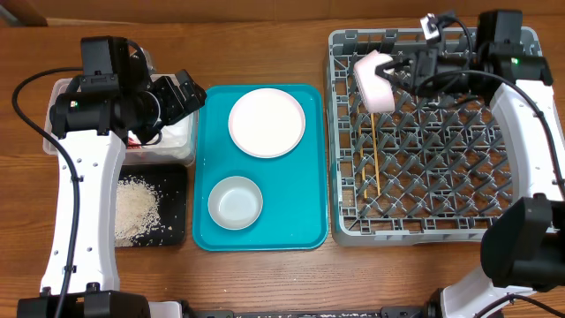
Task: Sort waste into correct bins and load items into the dishwasher
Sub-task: 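Lift the pink bowl into the rack and tilt it onto its side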
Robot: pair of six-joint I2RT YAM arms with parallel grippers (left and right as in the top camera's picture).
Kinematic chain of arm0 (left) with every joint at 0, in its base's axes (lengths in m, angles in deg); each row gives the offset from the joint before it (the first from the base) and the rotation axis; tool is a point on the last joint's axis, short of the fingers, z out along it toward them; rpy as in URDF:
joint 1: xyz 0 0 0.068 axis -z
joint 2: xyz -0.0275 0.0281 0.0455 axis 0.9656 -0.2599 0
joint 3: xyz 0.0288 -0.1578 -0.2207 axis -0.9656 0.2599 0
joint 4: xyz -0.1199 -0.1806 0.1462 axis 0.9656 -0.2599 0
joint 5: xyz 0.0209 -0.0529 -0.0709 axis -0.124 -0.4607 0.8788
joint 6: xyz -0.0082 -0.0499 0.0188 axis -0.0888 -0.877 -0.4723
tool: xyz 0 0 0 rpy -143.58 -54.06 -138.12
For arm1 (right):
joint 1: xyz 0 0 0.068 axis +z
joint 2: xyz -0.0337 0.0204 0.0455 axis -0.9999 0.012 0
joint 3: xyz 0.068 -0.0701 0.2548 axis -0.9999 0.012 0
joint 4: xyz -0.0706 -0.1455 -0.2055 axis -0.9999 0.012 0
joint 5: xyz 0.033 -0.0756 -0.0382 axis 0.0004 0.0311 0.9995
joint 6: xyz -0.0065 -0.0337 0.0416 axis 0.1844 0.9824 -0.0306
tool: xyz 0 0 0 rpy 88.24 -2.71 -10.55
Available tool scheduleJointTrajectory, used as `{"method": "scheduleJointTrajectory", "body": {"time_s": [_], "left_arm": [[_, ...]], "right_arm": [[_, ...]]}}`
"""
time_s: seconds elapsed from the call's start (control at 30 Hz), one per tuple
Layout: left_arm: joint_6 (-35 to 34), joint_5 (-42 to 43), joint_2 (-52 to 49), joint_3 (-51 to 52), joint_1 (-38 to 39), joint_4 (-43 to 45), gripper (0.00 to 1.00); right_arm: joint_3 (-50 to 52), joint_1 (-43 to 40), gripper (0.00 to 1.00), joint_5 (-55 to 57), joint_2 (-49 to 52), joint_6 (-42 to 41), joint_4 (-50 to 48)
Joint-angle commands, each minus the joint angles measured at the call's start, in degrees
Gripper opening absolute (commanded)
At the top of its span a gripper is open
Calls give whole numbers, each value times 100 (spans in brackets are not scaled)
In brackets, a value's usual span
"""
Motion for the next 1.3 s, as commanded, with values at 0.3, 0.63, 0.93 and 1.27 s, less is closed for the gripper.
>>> {"method": "scheduleJointTrajectory", "body": {"time_s": [0.3, 0.63, 0.93, 1.27], "left_arm": [[44, 59, 39, -142, -9, 4, 100], [44, 61, 39, -142, -9, 4, 100], [44, 61, 39, -142, -9, 4, 100], [44, 61, 39, -142, -9, 4, 100]], "right_arm": [[1661, -247, 4, -1029, 59, -601, -2592], [1742, -243, 4, -387, 85, -651, -2691], [1906, -254, 4, -42, 240, -654, -2780], [2120, -254, 4, 17, 245, -1648, -3606]]}}
